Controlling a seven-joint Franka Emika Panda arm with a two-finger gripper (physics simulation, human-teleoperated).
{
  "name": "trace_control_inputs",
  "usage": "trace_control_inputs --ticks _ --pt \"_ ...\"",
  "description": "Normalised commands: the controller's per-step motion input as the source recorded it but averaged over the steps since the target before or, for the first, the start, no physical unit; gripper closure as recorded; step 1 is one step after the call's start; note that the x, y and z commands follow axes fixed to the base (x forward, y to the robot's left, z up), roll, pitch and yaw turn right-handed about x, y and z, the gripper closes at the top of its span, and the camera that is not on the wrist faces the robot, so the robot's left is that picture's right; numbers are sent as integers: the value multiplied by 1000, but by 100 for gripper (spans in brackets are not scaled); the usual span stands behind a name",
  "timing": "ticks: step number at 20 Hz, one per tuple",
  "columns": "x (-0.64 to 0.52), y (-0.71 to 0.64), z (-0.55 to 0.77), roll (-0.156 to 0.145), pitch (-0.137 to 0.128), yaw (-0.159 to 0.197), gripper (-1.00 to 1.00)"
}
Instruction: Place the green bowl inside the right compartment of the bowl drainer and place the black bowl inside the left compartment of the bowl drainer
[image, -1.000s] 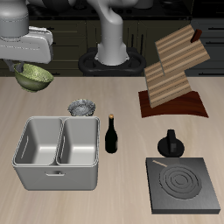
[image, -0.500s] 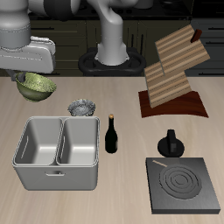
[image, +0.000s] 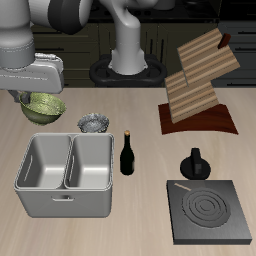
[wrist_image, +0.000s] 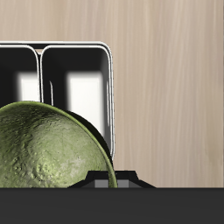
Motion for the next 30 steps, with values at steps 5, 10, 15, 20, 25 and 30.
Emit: trace_control_inputs --ticks 5,10,15,20,25,30 --pt "-5 -126 -138 -22 16 11 100" --pt "17 -41 -136 -5 21 -13 100" --pt "47 243 -97 39 9 3 100" --pt "50 228 -147 40 19 10 100" --pt "44 144 -113 15 15 9 100" --pt "24 86 -155 10 24 -3 100"
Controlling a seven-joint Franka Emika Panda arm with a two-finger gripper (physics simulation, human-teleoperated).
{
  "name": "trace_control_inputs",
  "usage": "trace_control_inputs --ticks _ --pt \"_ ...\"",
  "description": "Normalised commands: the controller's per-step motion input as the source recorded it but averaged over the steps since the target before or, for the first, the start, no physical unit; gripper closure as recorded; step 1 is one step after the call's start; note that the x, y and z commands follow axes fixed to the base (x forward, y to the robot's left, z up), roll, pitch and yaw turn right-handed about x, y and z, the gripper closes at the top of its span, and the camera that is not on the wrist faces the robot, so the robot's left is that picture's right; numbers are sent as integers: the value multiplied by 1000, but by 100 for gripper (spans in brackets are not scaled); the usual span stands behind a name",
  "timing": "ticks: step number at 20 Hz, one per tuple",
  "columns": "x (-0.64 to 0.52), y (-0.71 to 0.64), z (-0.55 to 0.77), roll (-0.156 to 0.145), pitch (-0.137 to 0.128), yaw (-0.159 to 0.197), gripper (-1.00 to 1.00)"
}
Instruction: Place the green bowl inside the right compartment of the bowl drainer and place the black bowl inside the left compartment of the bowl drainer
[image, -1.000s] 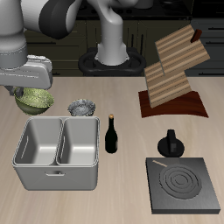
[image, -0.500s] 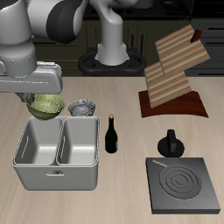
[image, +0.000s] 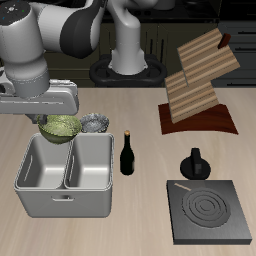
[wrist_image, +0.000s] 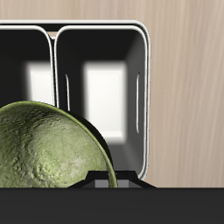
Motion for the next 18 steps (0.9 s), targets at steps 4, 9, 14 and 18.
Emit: trace_control_inputs --ticks 4,9,14,18 --pt "-5 -24 -100 -7 15 10 100" --pt "-17 -124 -47 -31 11 2 100" --pt "-52 -173 -5 -32 0 -11 100" --pt "-35 -98 -45 -11 7 0 100"
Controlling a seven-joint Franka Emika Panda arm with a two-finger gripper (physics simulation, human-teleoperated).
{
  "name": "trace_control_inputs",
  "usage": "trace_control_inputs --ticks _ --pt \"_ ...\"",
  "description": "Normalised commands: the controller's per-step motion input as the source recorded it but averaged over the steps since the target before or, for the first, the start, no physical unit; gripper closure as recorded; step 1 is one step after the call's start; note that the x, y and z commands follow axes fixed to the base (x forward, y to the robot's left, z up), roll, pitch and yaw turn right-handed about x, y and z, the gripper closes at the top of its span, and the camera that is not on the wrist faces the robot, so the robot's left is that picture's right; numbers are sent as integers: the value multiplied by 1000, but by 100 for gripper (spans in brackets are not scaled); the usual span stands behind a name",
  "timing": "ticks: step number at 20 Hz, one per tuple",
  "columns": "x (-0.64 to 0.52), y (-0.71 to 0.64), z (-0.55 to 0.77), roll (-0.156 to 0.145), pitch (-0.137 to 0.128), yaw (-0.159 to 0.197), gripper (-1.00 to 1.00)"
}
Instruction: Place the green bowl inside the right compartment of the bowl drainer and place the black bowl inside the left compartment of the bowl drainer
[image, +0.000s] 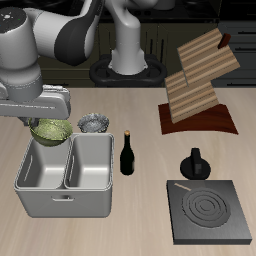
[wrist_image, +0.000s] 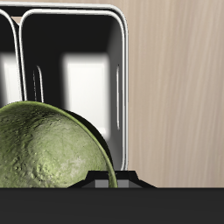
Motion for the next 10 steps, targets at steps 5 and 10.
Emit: trace_control_inputs --ticks 5,10 --pt "-32 -136 -21 -36 5 4 100" --pt "-30 -8 -22 -6 5 11 100"
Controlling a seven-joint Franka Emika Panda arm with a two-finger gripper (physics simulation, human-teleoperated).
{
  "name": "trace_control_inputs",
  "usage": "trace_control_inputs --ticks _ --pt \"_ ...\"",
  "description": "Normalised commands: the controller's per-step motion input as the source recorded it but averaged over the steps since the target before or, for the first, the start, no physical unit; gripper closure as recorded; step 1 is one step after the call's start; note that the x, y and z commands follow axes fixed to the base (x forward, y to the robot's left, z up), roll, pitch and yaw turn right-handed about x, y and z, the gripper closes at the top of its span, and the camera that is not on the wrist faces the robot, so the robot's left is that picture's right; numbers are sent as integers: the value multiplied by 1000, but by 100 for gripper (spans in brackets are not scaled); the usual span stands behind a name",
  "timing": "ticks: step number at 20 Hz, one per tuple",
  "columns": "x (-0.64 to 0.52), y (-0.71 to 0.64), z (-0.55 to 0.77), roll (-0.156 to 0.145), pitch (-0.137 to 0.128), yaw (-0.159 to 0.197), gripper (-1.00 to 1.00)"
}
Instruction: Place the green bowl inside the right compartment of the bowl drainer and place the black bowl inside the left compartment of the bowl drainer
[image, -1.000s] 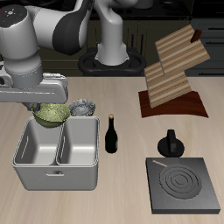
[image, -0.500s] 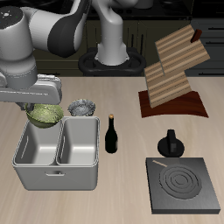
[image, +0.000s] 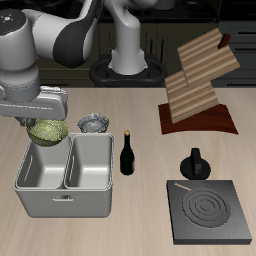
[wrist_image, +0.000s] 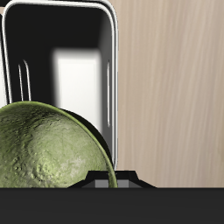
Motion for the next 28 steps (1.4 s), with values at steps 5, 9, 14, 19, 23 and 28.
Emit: trace_control_inputs --ticks 5,9,14,19,23,28 --pt "-16 -38 -57 -19 6 31 -100" --pt "13 -11 -52 -1 15 7 -100" --pt "-90 100 61 24 -8 10 -100" --pt "-226 327 223 74 -49 12 -100" --pt "-16 -59 36 -18 -4 -1 -100" --pt "-237 -3 83 -16 -35 -28 -100"
